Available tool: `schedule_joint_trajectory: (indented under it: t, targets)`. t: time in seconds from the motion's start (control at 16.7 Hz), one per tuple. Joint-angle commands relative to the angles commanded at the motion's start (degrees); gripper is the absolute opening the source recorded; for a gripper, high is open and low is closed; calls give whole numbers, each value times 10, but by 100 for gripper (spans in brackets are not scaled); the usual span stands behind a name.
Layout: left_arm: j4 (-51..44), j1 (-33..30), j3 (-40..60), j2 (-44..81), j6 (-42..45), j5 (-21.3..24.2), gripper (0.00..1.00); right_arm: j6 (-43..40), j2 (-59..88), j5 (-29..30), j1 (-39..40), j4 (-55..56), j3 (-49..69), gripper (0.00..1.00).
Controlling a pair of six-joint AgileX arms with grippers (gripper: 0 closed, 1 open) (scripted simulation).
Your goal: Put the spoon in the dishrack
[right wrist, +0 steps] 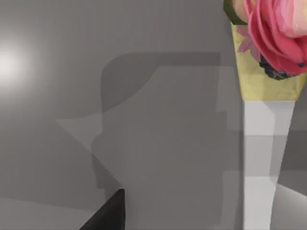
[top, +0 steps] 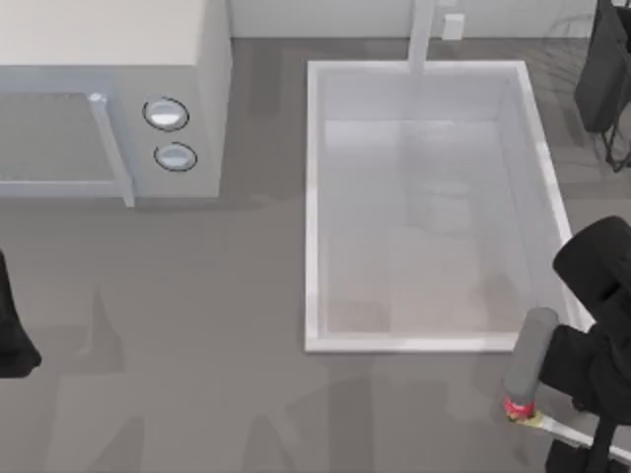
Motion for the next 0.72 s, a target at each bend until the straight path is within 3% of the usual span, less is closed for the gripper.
schedule_joint_trajectory:
  t: [0.42, 0.72]
  targets:
    - [0, 0, 0, 0, 0, 0, 100, 0, 0, 0, 0, 0, 0, 0]
    - [0, 0, 0, 0, 0, 0, 100, -2, -44, -9, 1, -90, 62, 0]
